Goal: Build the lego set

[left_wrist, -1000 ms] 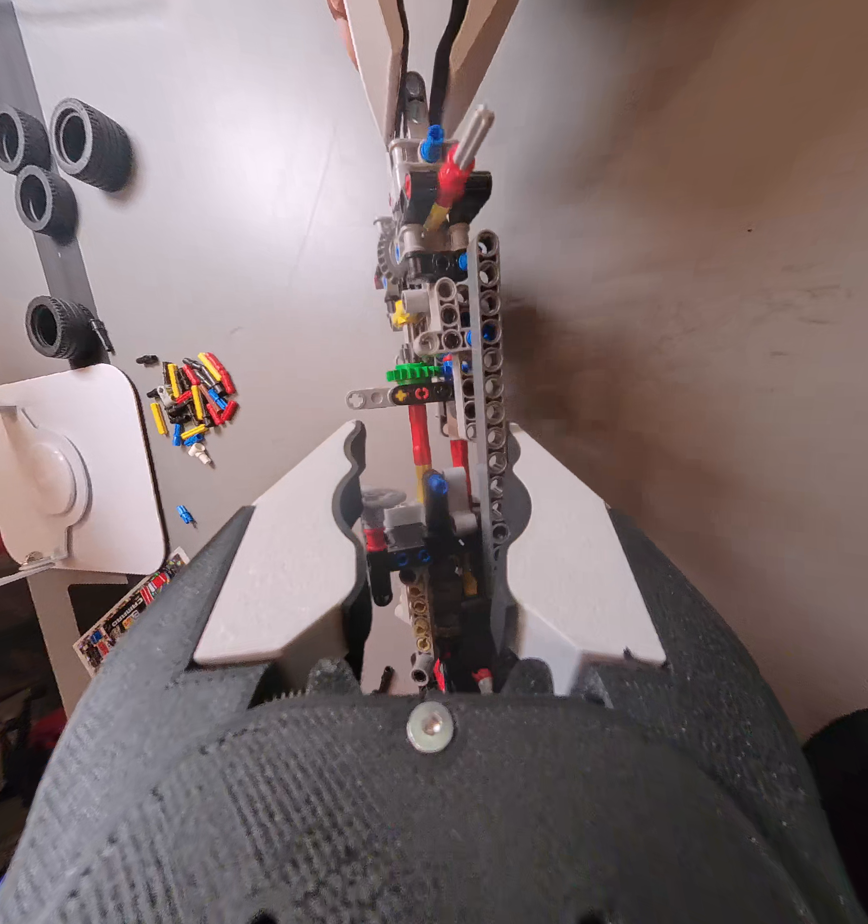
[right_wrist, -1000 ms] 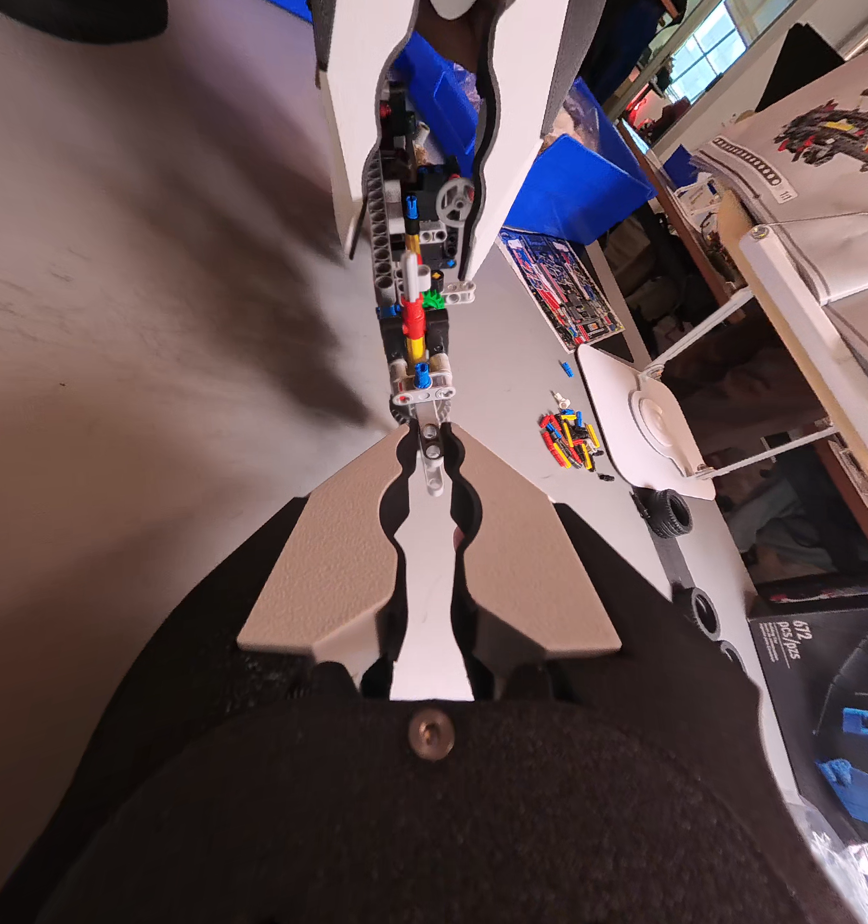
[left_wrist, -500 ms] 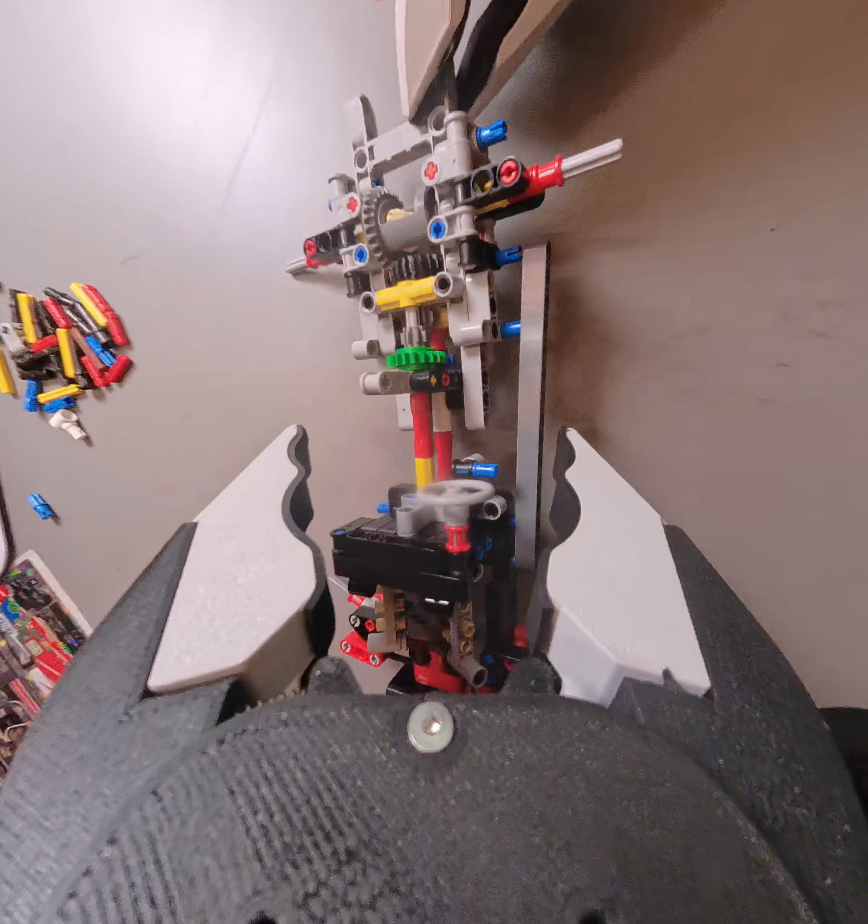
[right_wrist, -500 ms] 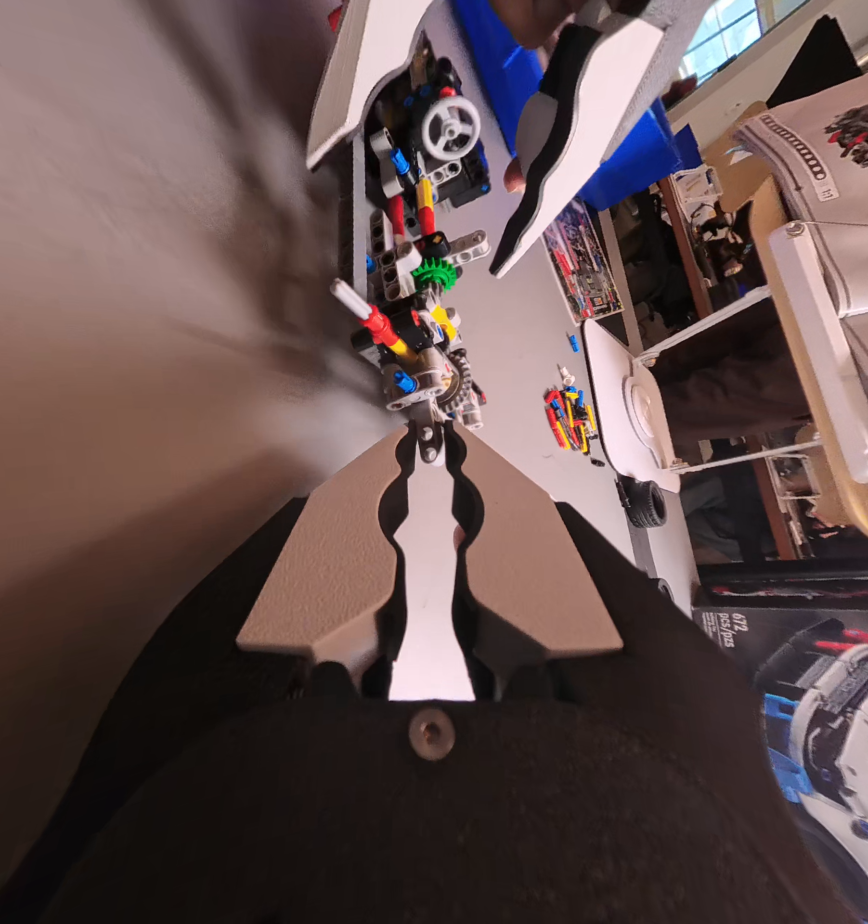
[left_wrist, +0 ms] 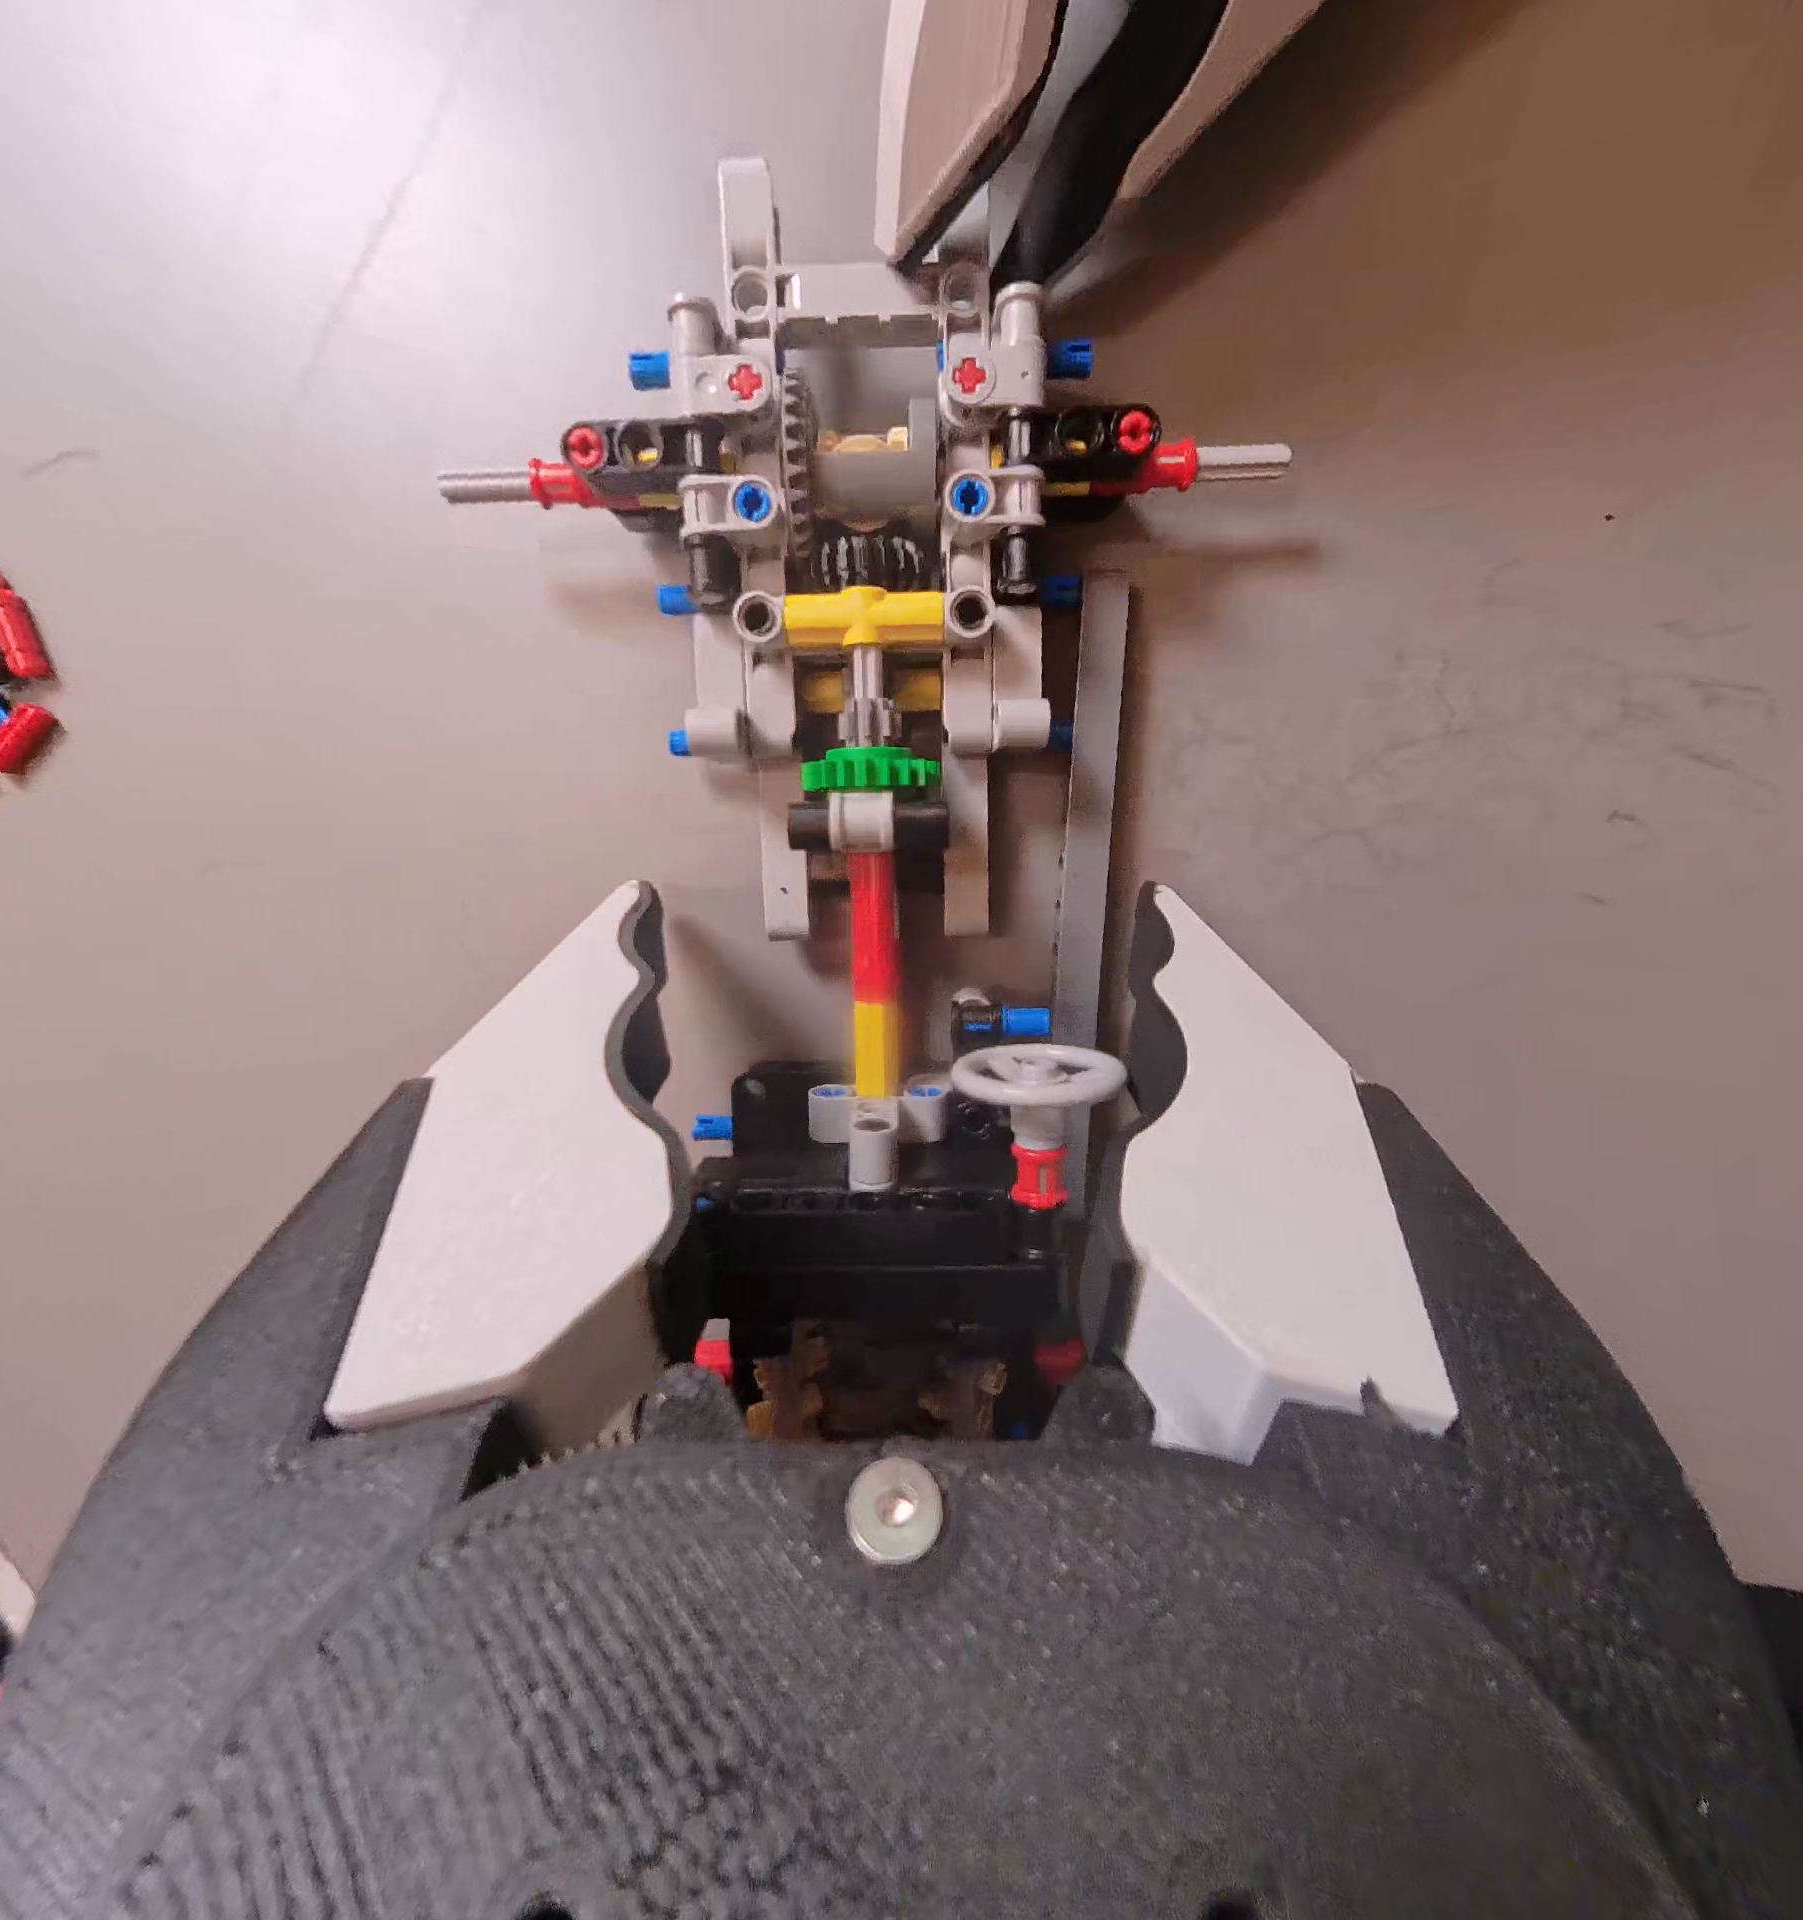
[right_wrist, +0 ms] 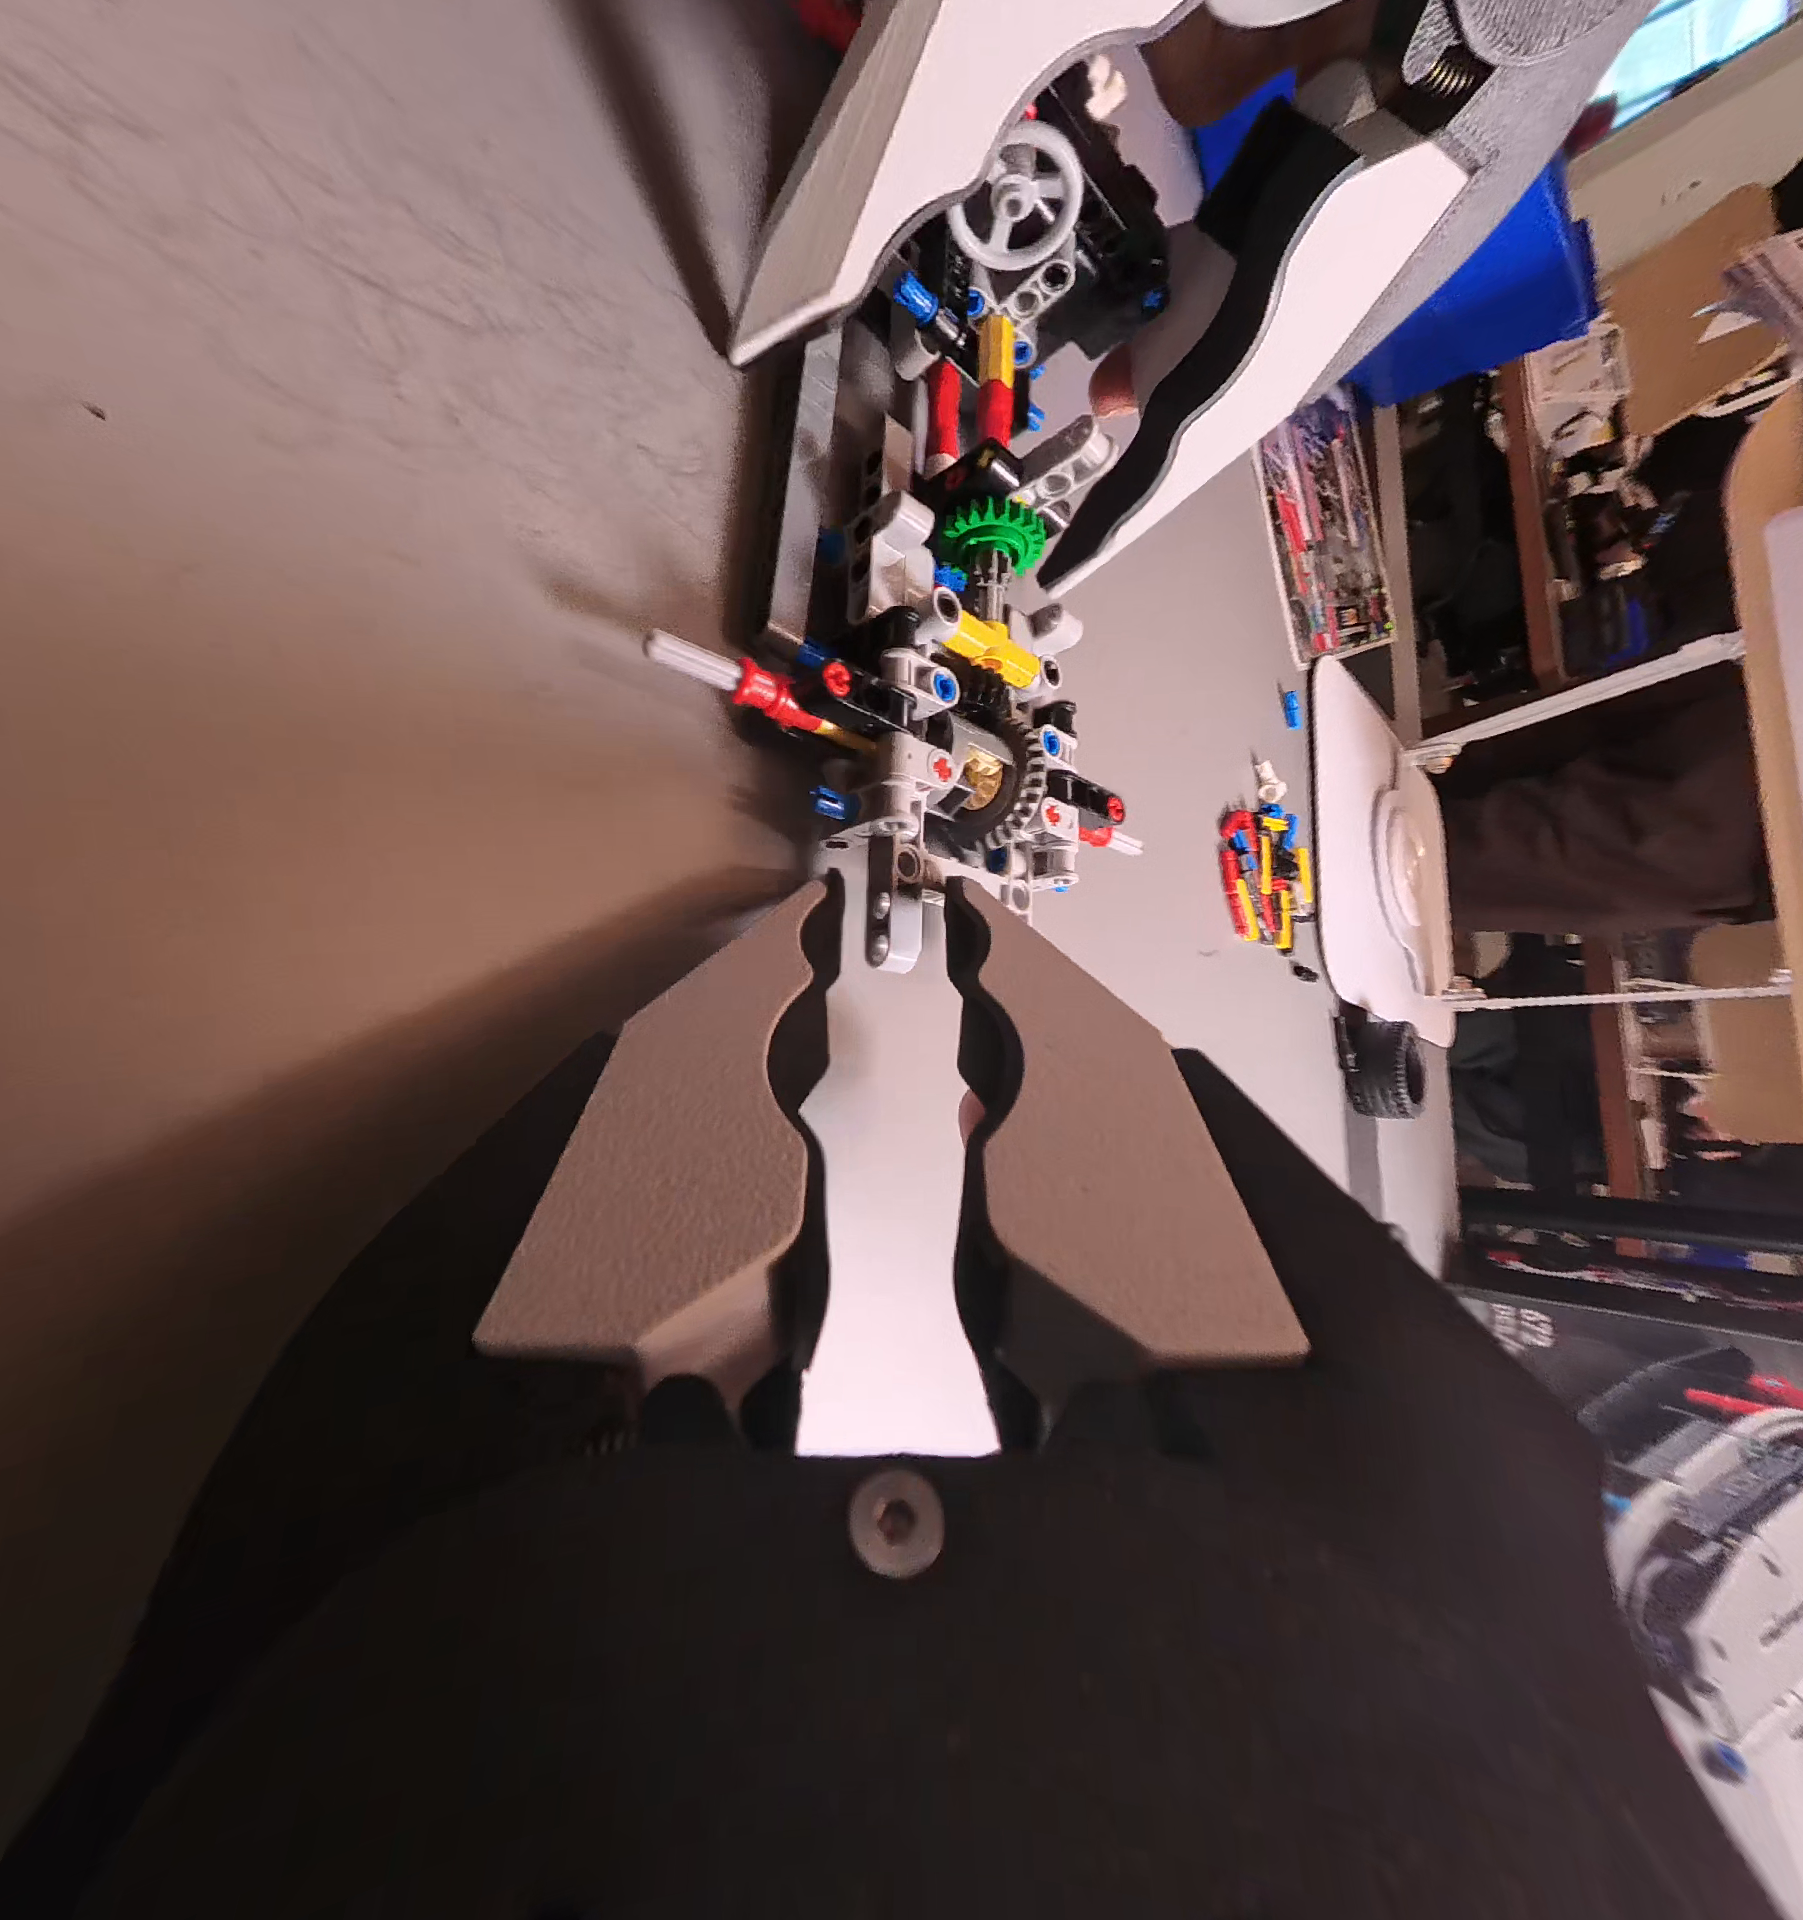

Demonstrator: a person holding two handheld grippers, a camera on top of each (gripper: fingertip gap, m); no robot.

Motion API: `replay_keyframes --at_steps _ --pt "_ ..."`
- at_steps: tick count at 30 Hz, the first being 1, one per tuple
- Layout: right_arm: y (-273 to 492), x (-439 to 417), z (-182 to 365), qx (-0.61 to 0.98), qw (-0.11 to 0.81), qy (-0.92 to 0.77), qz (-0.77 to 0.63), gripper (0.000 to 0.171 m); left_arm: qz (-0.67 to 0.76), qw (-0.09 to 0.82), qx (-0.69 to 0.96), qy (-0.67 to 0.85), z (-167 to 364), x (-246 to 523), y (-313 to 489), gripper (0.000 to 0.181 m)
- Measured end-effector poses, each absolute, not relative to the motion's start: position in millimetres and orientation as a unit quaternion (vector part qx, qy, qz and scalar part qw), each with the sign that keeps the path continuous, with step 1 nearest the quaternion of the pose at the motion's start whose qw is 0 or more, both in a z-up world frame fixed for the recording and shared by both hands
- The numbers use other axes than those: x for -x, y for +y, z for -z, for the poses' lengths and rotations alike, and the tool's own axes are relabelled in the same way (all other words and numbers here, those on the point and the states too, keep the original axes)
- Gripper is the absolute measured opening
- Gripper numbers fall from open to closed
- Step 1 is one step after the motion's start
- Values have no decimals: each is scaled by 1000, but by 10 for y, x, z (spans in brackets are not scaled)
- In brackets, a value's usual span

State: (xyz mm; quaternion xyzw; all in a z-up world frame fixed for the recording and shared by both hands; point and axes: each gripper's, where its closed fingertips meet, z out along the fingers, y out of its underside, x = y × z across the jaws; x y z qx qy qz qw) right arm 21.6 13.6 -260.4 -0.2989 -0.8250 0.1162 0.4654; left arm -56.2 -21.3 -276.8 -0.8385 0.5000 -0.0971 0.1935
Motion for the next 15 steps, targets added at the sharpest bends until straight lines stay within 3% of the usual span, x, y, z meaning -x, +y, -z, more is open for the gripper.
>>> replay_keyframes --at_steps 1,9,15 --pt "111 -236 2617 304 454 -829 -124 19 101 196 839 497 2769 564 -218 89" --pt "51 -276 2389 389 410 -786 -251 24 121 208 840 486 2775 570 -225 88" --pt "203 -249 2613 477 325 -765 -286 54 131 204 835 494 2783 566 -213 89"
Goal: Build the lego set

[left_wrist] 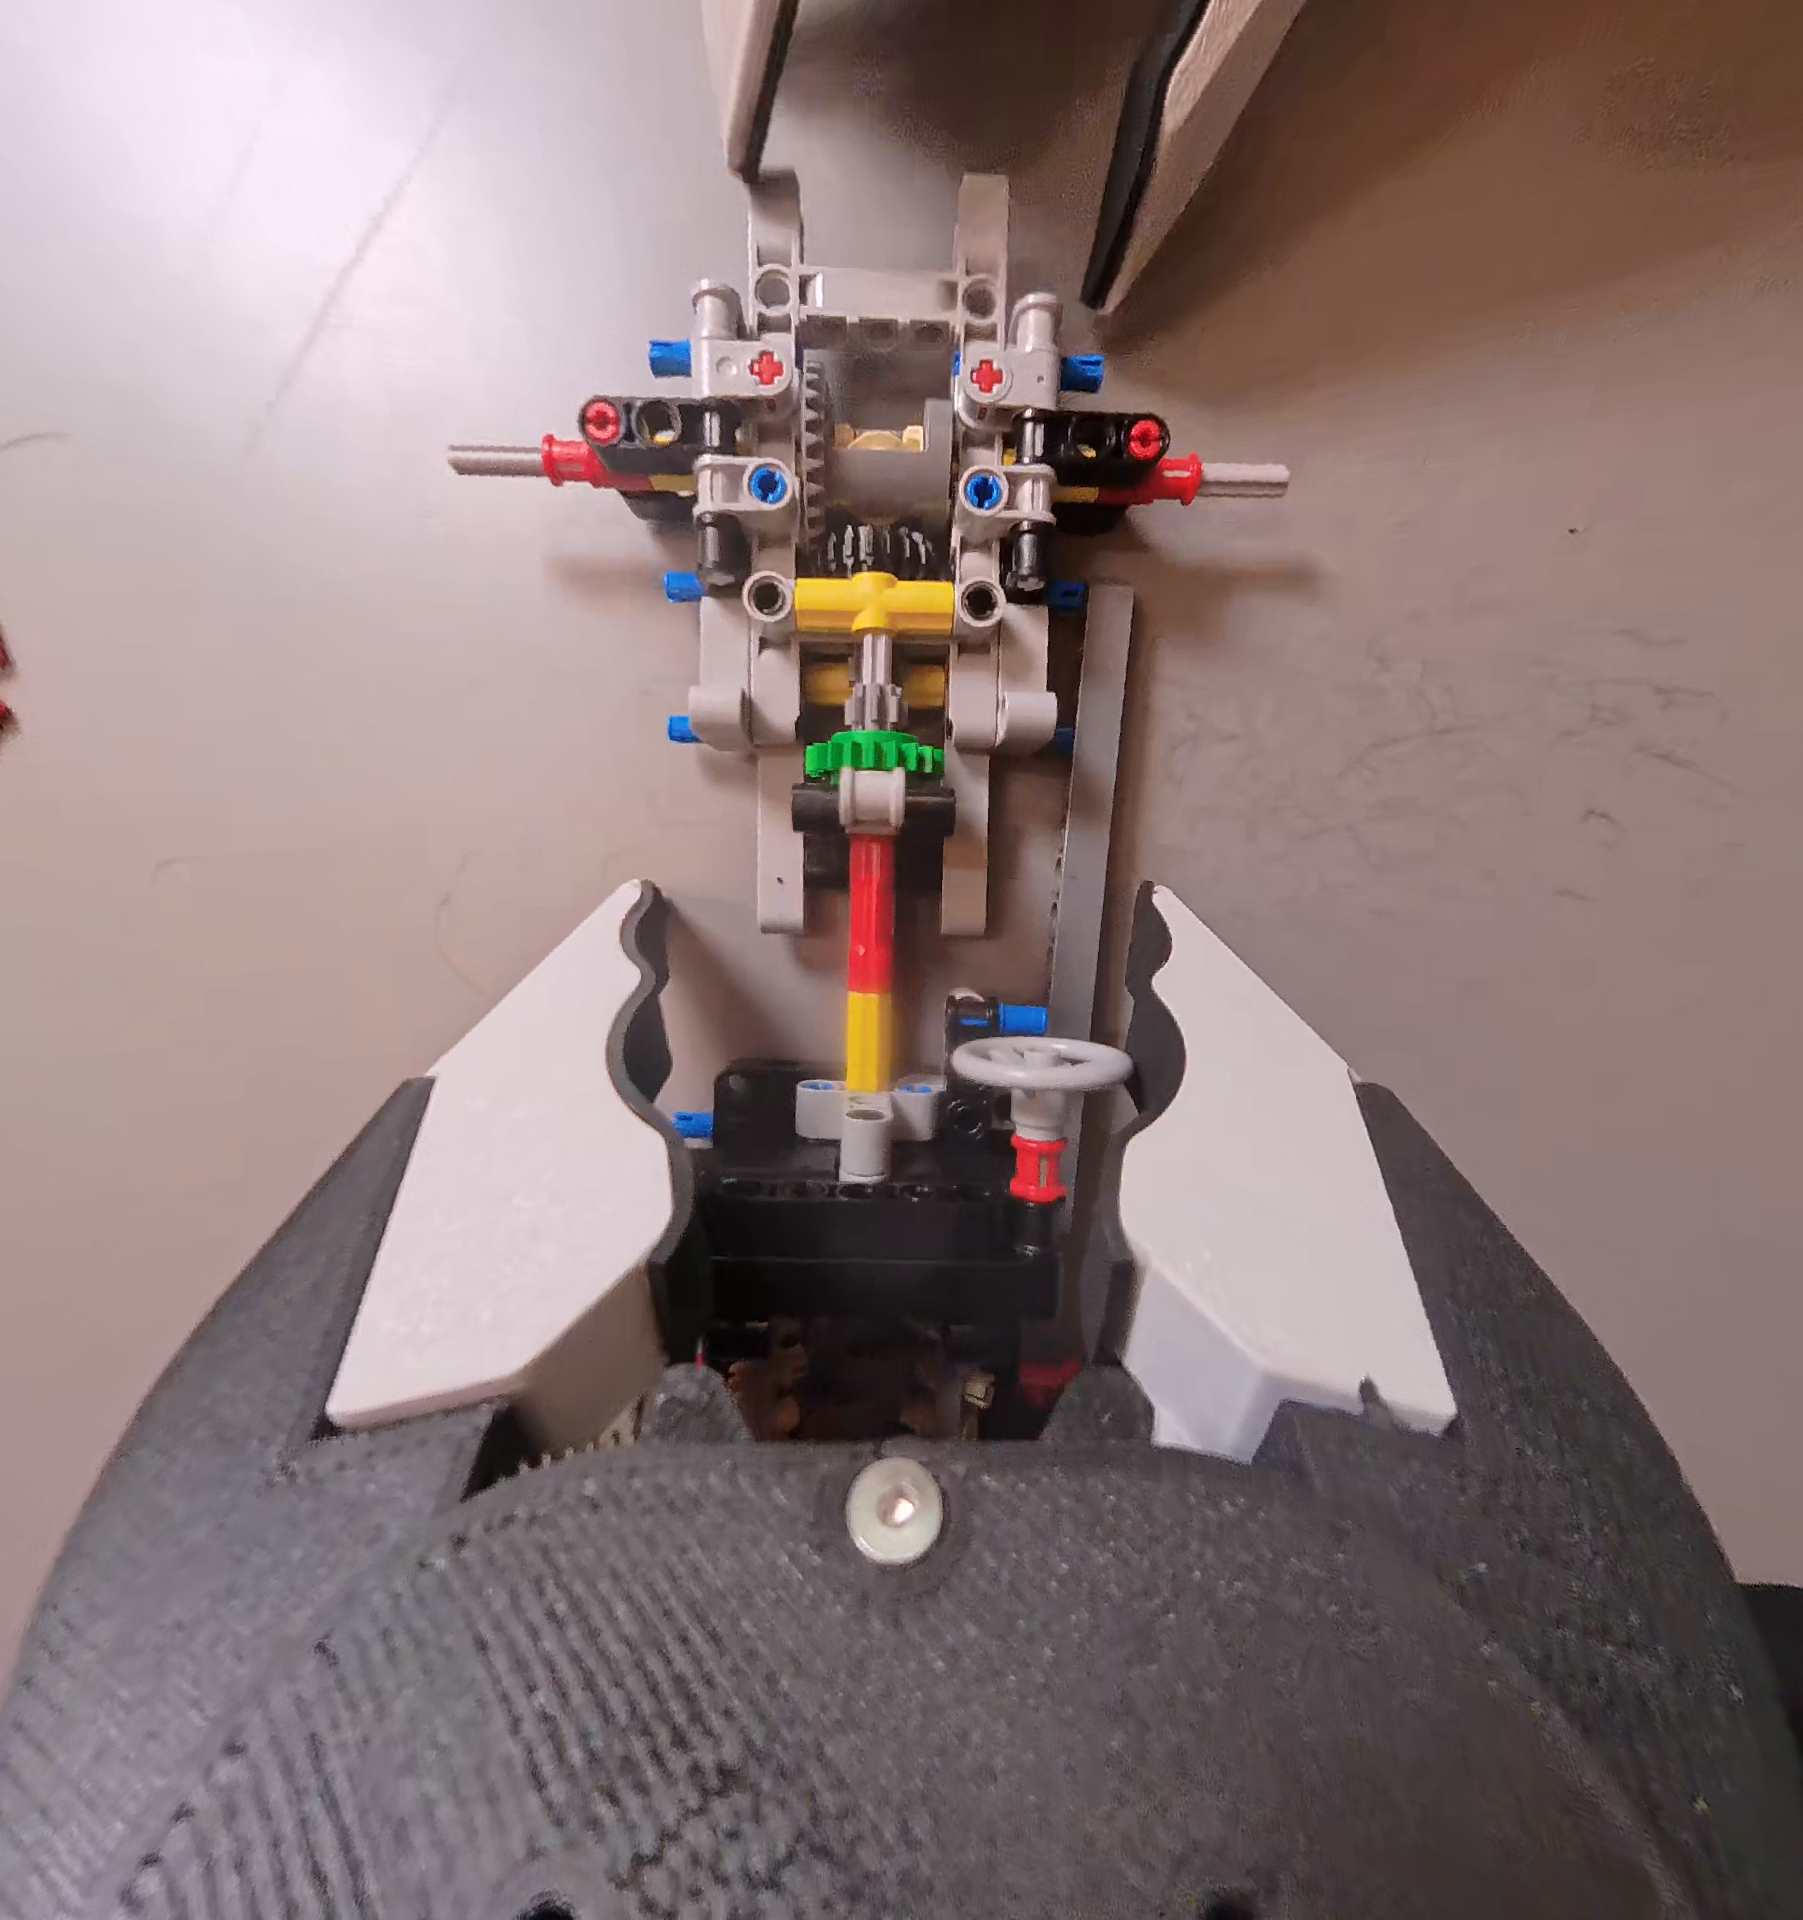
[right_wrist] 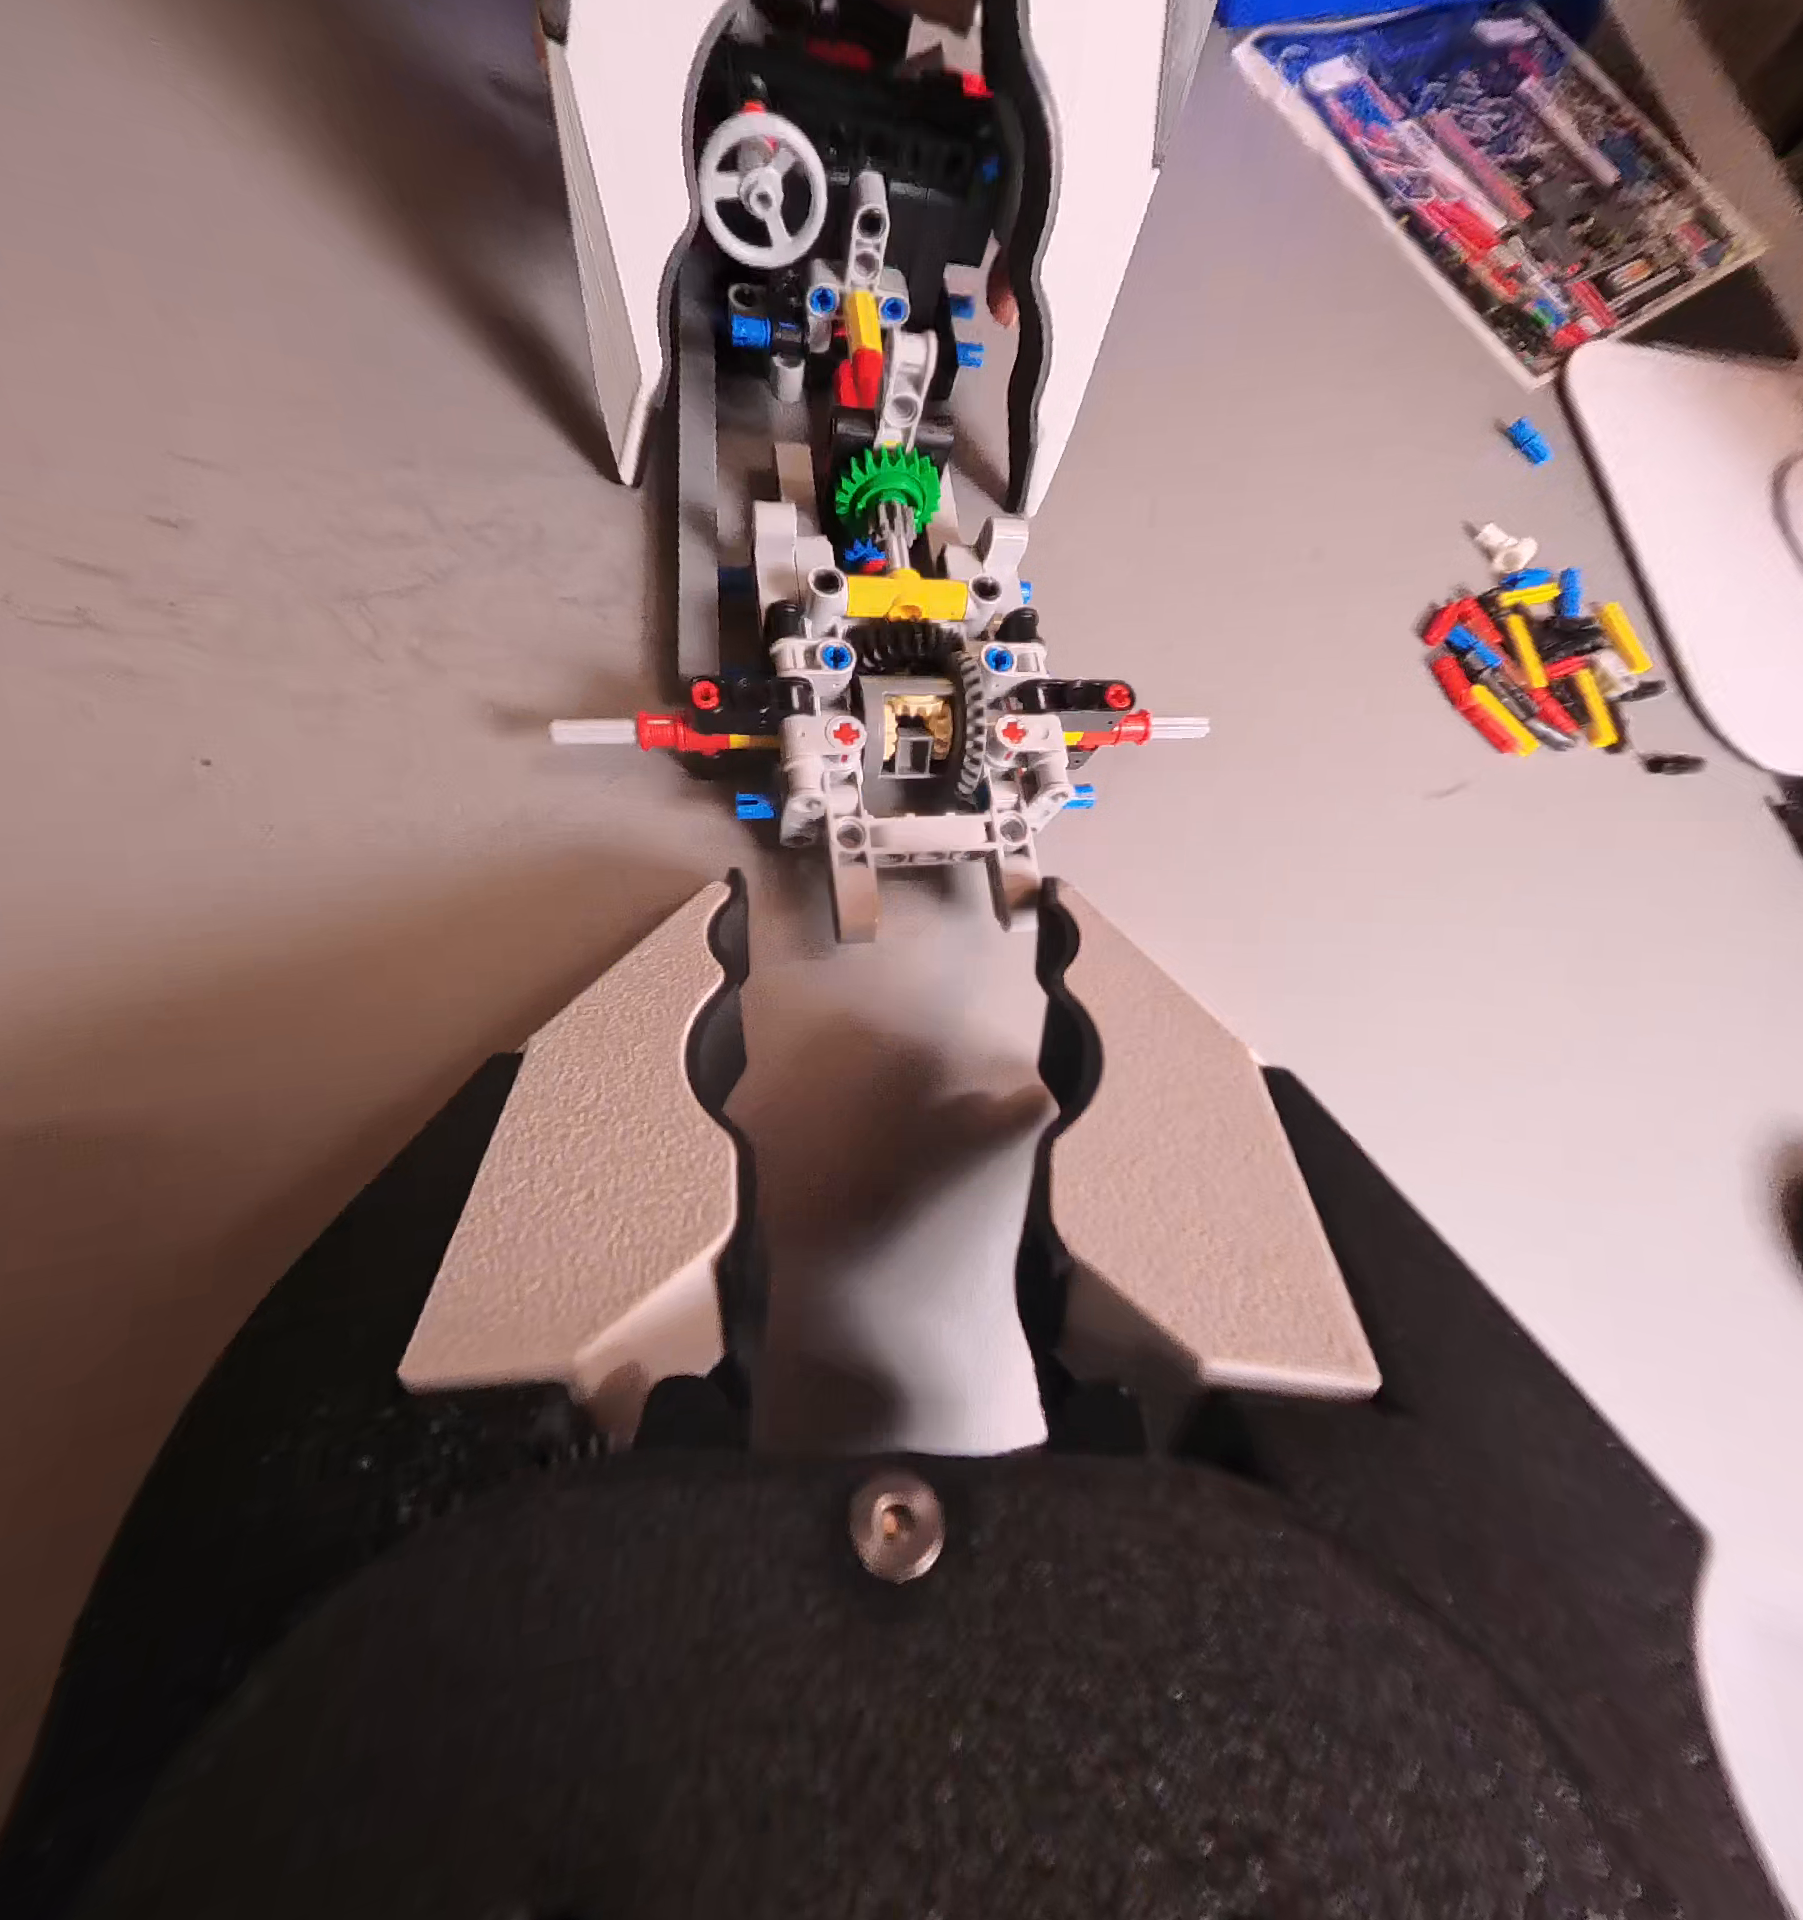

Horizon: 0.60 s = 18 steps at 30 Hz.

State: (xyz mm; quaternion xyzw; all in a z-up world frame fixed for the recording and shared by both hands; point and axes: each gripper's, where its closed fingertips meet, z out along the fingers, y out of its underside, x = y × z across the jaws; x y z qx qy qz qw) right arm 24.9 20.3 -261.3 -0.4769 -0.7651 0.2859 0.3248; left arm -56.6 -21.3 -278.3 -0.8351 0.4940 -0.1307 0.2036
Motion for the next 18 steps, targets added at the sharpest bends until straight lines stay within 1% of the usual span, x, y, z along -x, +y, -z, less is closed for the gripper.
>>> replay_keyframes --at_steps 1,3,4,6,7,9,11,14,16,18 --pt "195 -226 2600 474 328 -763 -294 50 131 204 834 497 2783 563 -210 90" --pt "210 -206 2583 475 327 -764 -291 37 135 208 831 498 2782 552 -197 90" --pt "208 -203 2580 474 324 -766 -289 36 137 212 830 497 2781 550 -191 90" --pt "155 -206 2573 471 313 -770 -294 20 140 219 830 494 2776 549 -178 88" --pt "150 -204 2589 474 312 -772 -287 17 142 223 829 492 2776 548 -172 88" --pt "165 -195 2585 472 323 -772 -276 18 144 228 829 490 2773 548 -172 87" --pt "169 -207 2588 477 316 -771 -279 25 145 232 828 490 2770 546 -174 86" --pt "180 -230 2511 475 317 -764 -299 30 144 237 825 492 2766 545 -174 85" --pt "237 -237 2475 479 321 -760 -300 40 141 241 823 494 2761 544 -174 85" --pt "275 -233 2498 486 312 -761 -297 55 139 244 822 495 2757 545 -172 85"
